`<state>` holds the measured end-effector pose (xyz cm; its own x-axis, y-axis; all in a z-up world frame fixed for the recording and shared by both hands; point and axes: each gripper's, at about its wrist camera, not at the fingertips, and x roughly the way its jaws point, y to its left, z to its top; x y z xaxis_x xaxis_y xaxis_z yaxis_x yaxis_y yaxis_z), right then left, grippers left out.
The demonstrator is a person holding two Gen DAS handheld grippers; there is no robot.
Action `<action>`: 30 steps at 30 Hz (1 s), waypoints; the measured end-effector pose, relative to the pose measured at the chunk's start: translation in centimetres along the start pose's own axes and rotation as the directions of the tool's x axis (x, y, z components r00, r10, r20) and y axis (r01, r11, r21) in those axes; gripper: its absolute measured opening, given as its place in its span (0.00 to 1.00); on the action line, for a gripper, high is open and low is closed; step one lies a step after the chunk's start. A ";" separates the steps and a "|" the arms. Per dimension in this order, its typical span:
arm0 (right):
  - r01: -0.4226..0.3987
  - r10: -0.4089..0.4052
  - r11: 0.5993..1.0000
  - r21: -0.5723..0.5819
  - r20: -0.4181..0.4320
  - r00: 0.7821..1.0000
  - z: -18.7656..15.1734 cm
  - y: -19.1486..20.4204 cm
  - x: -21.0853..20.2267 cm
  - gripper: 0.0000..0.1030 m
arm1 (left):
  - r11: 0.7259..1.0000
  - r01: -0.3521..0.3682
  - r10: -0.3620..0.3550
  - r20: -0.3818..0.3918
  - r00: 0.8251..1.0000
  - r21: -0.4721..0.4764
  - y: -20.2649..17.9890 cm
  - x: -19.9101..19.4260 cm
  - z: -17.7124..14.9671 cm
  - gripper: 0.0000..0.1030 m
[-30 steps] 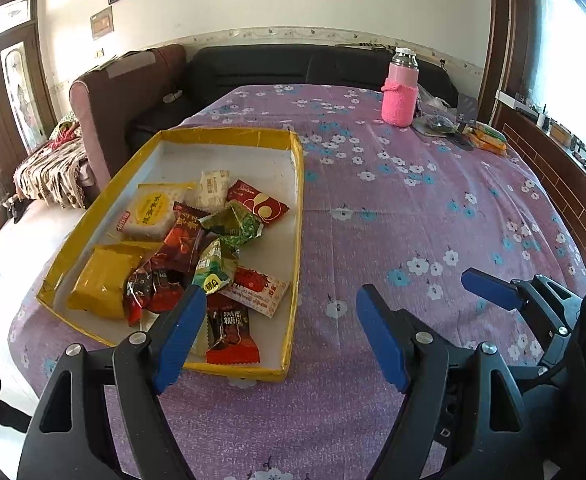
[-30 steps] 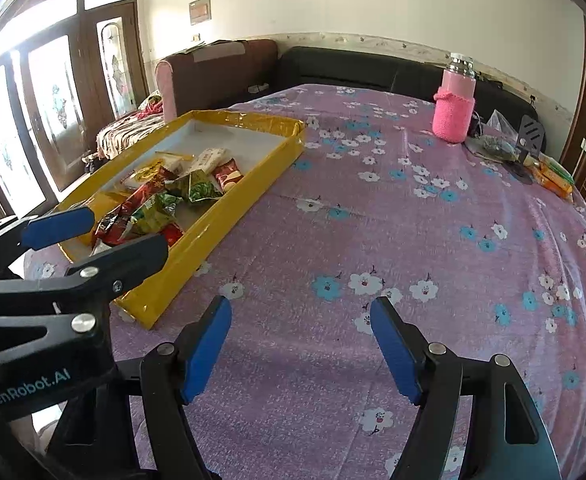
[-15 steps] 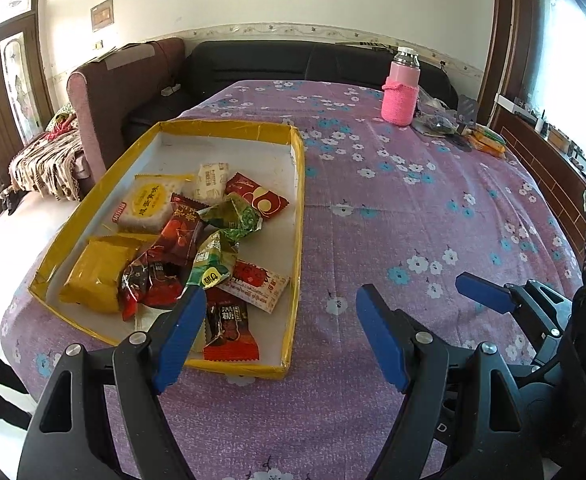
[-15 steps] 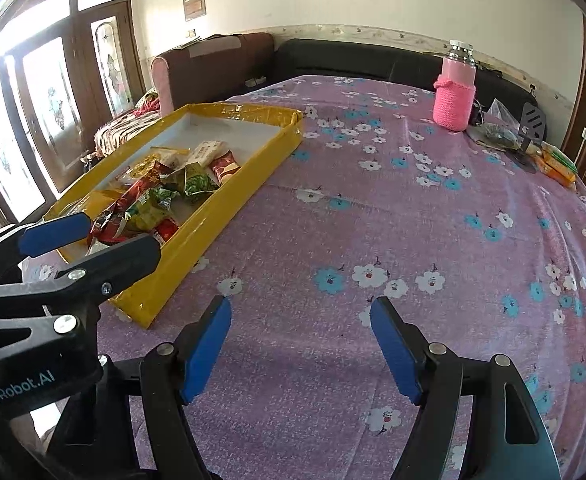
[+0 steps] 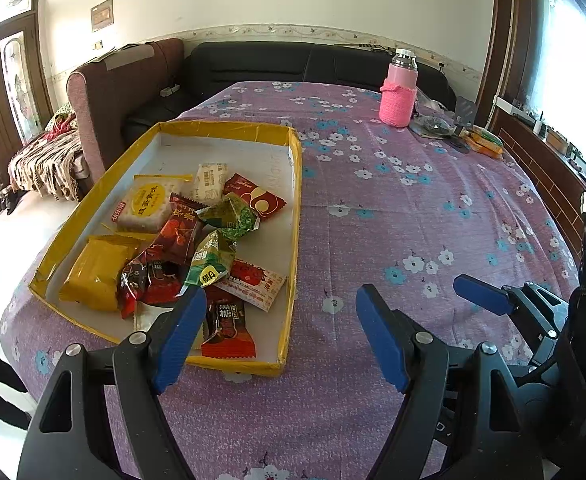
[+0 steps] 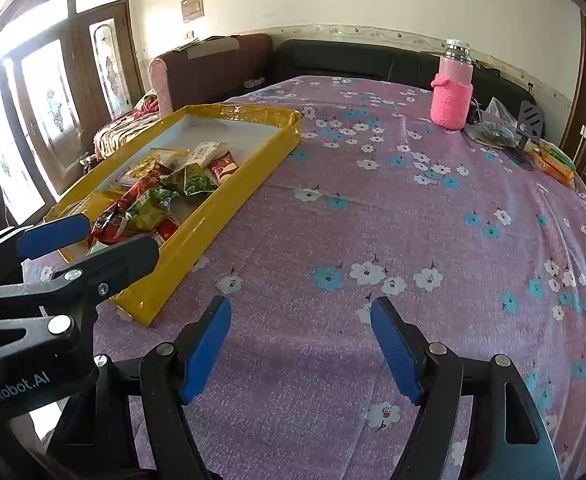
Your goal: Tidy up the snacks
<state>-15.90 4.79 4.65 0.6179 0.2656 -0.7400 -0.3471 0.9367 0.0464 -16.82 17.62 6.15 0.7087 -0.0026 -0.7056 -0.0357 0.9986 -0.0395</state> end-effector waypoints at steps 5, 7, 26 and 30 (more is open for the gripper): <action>0.000 0.000 1.000 0.002 0.003 1.000 0.0 0.0 -0.1 0.72 | 1.000 0.002 -0.002 0.005 1.000 -0.003 0.0 -0.2 0.0 0.75; 0.001 -0.001 1.000 0.003 0.005 1.000 -0.1 0.1 -0.3 0.72 | 1.000 0.005 -0.004 0.011 1.000 -0.006 0.0 -0.4 -0.1 0.75; -0.043 0.058 0.994 -0.100 0.158 0.986 0.6 3.3 -4.3 0.75 | 0.970 -0.088 0.170 0.372 0.913 -0.226 4.8 -8.3 -0.3 1.00; -0.050 0.074 0.987 -0.150 0.160 0.984 0.3 4.6 -4.4 0.75 | 0.972 -0.126 0.189 0.345 0.919 -0.198 4.5 -7.9 -0.5 1.00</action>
<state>-20.04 8.04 8.35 0.6952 0.3672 -0.6180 -0.4793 0.8775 -0.0177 -22.92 22.08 11.15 0.8876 0.2050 -0.4125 -0.2637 0.9604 -0.0899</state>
